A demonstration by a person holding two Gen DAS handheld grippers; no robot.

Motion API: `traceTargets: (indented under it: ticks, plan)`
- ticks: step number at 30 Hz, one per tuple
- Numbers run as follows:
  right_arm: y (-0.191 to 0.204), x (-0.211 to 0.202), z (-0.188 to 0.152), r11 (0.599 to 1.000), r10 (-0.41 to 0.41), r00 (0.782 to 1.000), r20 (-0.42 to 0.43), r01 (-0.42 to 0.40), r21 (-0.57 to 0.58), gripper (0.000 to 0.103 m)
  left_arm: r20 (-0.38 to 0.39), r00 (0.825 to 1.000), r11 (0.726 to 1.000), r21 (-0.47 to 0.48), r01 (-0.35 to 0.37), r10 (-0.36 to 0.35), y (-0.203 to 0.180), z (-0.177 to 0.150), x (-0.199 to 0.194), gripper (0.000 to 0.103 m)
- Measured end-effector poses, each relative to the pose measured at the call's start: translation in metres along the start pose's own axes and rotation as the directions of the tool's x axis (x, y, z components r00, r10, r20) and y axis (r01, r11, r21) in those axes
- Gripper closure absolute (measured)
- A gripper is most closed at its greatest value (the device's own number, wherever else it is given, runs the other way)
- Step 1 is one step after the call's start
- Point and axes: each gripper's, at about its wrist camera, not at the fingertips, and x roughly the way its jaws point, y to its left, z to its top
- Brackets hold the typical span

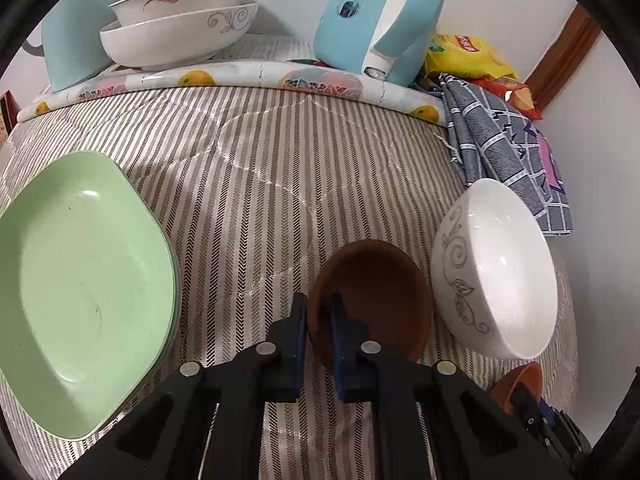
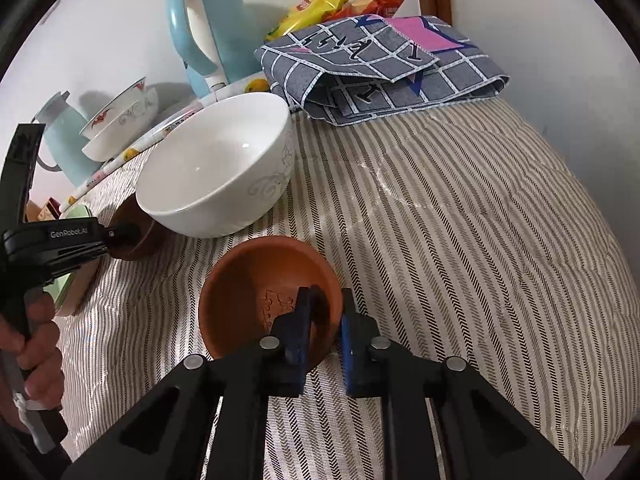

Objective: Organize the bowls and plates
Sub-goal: 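Close the left gripper on one brown bowl rim while the right closes on the other, then lift both brown bowls and carry the right gripper's bowl over the white bowl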

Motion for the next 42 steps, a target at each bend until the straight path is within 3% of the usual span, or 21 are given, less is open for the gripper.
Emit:
traceTargets:
  ticks: [22, 42]
  plan:
    - [0.025, -0.045, 0.007, 0.999, -0.033, 0.997, 0.076, 0.036, -0.040, 0.095, 0.099, 0.993, 0.998, 0.010, 0.061, -0.062, 0.015, -0.006, -0.069, 0.095]
    - [0.006, -0.021, -0.007, 0.998, -0.060, 0.998, -0.015, 0.059, -0.030, 0.093, 0.077, 0.995, 0.998, -0.009, 0.067, -0.066, 0.032, -0.018, -0.071, 0.095]
